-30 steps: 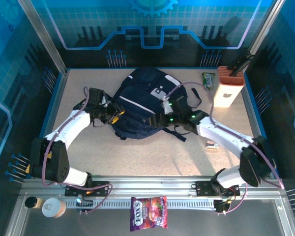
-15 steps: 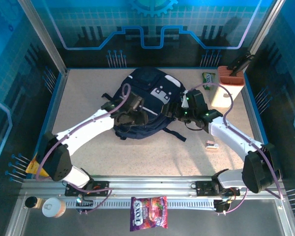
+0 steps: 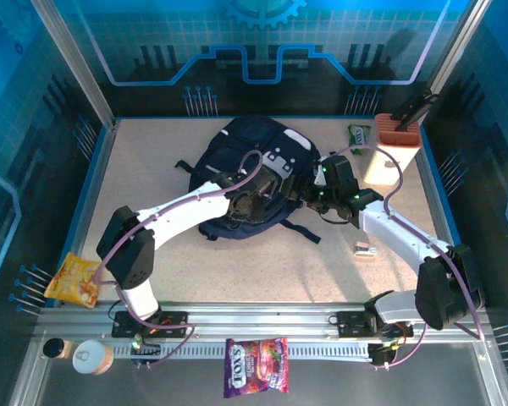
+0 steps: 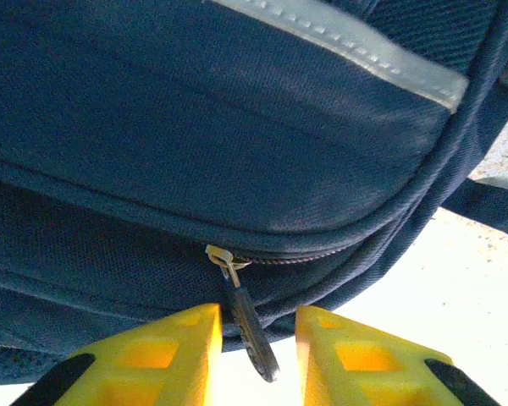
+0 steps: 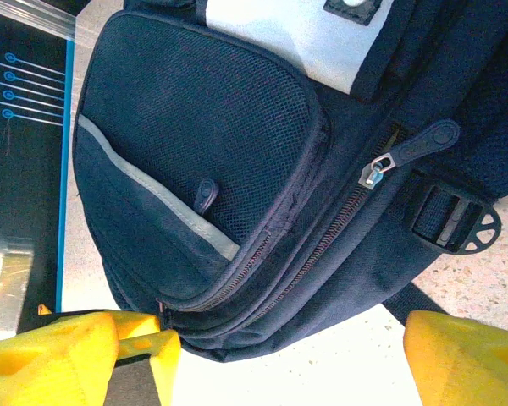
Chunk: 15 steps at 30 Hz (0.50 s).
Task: Pack the student bag
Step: Unzip the student bag at the top-center of the table.
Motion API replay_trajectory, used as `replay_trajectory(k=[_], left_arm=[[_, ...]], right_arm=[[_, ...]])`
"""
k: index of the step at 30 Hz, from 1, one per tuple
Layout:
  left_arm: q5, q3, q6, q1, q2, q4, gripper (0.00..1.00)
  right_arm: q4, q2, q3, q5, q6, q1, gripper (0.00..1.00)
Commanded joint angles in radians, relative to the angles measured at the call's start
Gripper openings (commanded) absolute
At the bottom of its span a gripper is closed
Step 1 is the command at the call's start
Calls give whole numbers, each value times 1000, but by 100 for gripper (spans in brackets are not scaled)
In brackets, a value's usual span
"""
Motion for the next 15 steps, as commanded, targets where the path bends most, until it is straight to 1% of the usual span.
replay_trajectory(k=[1, 8, 14, 15], left_arm=[[-11, 34, 17, -10, 10, -46, 26], [-18, 24, 7, -9, 20, -47, 19], [-28, 30, 12, -9, 37, -46, 18], [-33, 30, 12, -7, 38, -44, 18]], right_arm=[[10, 11, -12, -12, 12, -18, 87], [18, 13, -22, -15, 24, -18, 85], [60, 16, -36, -28, 75, -16, 83], [72, 16, -62, -32, 91, -16, 82]])
